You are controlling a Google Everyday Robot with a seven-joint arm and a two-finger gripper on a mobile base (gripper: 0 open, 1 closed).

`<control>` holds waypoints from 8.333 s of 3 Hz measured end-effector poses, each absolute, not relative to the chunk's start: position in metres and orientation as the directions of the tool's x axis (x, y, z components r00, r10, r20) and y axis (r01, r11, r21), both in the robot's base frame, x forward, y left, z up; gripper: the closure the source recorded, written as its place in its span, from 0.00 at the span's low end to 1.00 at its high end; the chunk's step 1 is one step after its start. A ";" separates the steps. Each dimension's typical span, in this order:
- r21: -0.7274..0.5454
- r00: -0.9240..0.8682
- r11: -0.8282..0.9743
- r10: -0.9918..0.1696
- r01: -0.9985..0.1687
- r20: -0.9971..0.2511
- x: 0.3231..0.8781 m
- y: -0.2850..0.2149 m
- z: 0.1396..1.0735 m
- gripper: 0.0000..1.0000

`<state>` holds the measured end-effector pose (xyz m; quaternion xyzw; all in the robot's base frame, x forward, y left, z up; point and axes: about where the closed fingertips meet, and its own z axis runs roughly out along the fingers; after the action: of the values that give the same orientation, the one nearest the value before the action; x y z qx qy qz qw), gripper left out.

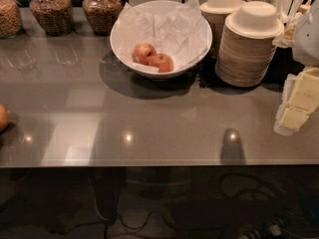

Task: Pick apple from white bowl

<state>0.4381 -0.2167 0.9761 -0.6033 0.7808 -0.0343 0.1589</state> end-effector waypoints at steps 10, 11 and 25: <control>-0.522 0.074 0.285 -0.822 -0.804 -0.564 0.670 -0.051 0.975 0.00; -0.518 0.073 0.296 -0.814 -0.802 -0.577 0.684 -0.046 0.969 0.10; -0.244 -0.175 0.413 -0.750 -0.878 -0.638 0.704 -0.046 0.859 0.84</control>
Offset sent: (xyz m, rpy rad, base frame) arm 0.0364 0.0366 0.0068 0.1467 -0.1341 0.0560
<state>0.7044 -0.0462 0.8585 -0.5345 0.7611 0.0897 0.3563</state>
